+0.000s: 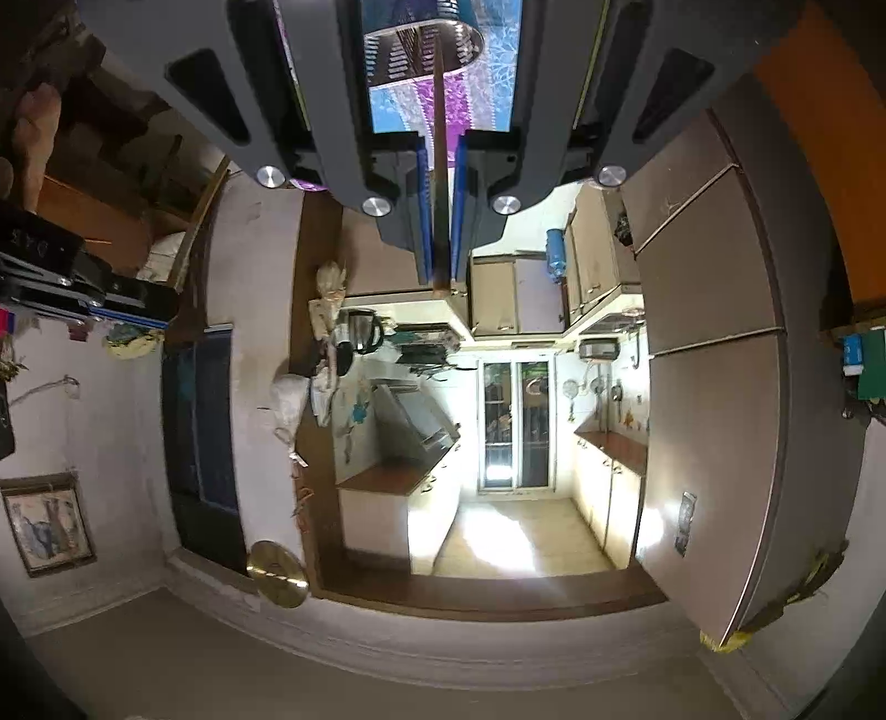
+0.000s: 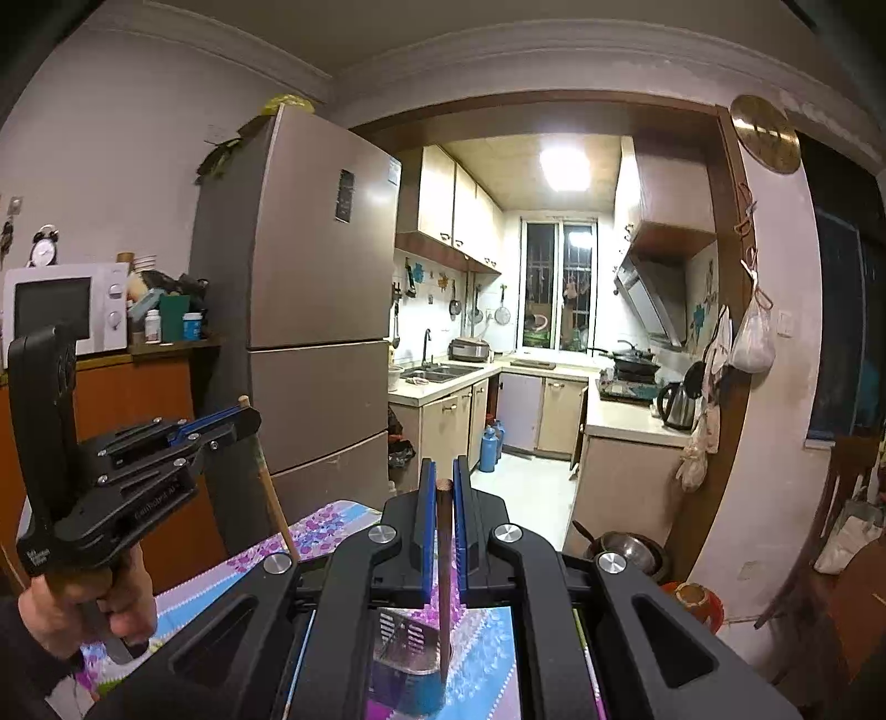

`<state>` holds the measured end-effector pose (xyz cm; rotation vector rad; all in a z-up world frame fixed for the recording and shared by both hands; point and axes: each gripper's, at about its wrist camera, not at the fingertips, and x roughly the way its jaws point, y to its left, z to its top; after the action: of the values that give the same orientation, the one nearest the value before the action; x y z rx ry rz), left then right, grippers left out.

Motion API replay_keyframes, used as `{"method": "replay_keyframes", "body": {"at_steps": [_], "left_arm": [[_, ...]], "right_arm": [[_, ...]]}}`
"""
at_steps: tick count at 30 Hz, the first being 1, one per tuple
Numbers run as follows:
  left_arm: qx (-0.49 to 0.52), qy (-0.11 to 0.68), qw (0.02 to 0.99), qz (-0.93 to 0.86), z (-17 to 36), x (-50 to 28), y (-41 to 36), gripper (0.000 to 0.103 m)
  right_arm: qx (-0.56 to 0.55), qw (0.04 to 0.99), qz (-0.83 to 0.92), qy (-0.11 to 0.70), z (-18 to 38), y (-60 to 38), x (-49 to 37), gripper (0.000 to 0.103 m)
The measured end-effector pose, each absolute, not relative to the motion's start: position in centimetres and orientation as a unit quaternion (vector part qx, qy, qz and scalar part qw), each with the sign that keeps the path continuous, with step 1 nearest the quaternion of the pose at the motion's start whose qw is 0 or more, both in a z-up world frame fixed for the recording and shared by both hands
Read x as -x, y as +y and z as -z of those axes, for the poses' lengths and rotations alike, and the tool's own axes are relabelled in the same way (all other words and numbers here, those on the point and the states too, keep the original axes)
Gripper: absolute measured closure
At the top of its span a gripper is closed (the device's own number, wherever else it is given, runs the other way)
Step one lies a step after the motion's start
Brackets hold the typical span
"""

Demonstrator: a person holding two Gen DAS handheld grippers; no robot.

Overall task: Organize utensils
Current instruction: 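Lift the chopsticks with both tools and carry them over the blue utensil holder, then lower the chopsticks into the holder and open both tools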

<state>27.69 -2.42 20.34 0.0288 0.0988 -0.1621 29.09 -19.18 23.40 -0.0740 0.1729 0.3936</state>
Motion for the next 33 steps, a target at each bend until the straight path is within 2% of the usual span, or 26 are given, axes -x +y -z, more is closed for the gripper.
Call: {"method": "replay_keyframes", "body": {"at_steps": [13, 33], "left_arm": [[-0.007, 0.108, 0.992, 0.07, -17.5, -33.8, -2.3, 0.098], [-0.01, 0.134, 0.989, 0.064, -15.9, -36.0, -1.7, 0.098]], "right_arm": [[0.018, 0.969, -0.2, 0.147, -20.1, -15.1, -36.5, 0.096], [0.017, 0.966, -0.19, 0.172, -17.3, -14.7, -38.6, 0.095]]}}
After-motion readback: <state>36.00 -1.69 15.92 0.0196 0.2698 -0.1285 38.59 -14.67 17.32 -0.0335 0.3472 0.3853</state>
